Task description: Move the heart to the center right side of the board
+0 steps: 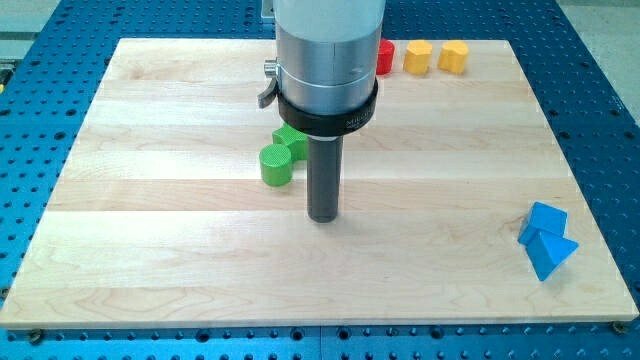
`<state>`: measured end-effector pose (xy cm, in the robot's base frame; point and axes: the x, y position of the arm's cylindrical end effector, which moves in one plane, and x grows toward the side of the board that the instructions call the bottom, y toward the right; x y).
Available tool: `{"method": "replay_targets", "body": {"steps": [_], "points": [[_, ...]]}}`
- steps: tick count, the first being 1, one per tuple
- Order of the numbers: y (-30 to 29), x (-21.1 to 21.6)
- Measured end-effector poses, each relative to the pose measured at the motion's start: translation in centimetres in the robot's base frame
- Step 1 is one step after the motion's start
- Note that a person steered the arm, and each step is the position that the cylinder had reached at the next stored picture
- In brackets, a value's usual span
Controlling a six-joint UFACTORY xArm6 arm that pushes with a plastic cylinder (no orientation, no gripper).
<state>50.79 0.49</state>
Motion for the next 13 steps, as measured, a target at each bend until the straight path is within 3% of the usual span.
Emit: {"method": "replay_targets", "body": {"steps": [9,10,12,13], "points": [[6.0,-1.4],[10.3,-7.0],[27.5,-22.4],[27.9,-26.5]]}}
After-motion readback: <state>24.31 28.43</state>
